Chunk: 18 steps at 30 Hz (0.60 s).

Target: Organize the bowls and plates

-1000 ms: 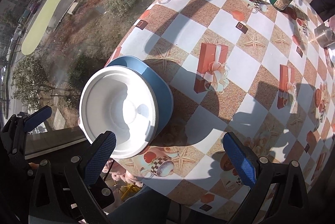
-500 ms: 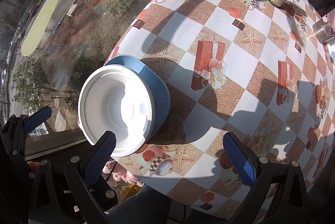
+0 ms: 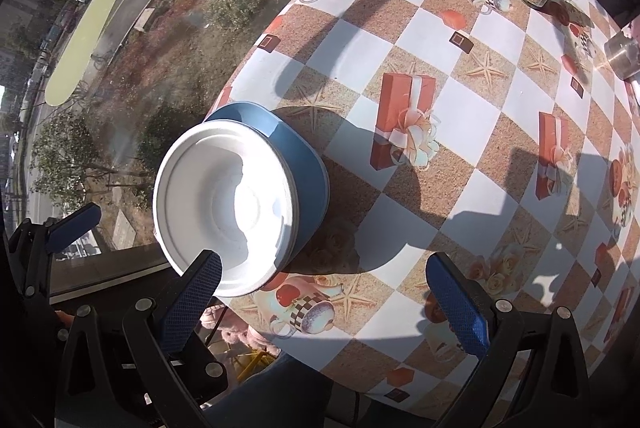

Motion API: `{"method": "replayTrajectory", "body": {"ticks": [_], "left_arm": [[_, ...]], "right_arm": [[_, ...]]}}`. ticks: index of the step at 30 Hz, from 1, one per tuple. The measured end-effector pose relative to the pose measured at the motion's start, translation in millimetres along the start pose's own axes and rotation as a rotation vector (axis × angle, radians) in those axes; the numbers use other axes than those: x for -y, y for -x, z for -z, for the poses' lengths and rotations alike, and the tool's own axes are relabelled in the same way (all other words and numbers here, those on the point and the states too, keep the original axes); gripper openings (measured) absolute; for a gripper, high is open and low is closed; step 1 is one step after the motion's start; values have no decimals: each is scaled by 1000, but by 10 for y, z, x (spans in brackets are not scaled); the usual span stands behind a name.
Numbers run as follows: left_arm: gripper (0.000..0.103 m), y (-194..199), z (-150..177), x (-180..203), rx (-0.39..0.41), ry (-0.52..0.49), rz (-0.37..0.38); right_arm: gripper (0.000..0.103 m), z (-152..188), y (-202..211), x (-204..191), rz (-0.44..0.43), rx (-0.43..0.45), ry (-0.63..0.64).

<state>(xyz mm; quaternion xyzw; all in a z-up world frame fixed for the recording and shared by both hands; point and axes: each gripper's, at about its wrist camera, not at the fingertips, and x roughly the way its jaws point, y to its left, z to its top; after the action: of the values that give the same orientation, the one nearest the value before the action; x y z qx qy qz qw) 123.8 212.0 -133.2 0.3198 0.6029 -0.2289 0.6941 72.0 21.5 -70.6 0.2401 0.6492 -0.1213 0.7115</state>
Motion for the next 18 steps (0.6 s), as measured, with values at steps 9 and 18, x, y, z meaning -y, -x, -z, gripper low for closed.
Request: {"method": "replayTrajectory", "body": {"ticks": [9,18], "left_arm": [[103,5,30,27,-17,-1,-24],[103,62,17,81,15,14,-42]], "right_arm": [[103,10,-8,17,-23,-3,5],[103,39,32,102,-36,1,5]]}}
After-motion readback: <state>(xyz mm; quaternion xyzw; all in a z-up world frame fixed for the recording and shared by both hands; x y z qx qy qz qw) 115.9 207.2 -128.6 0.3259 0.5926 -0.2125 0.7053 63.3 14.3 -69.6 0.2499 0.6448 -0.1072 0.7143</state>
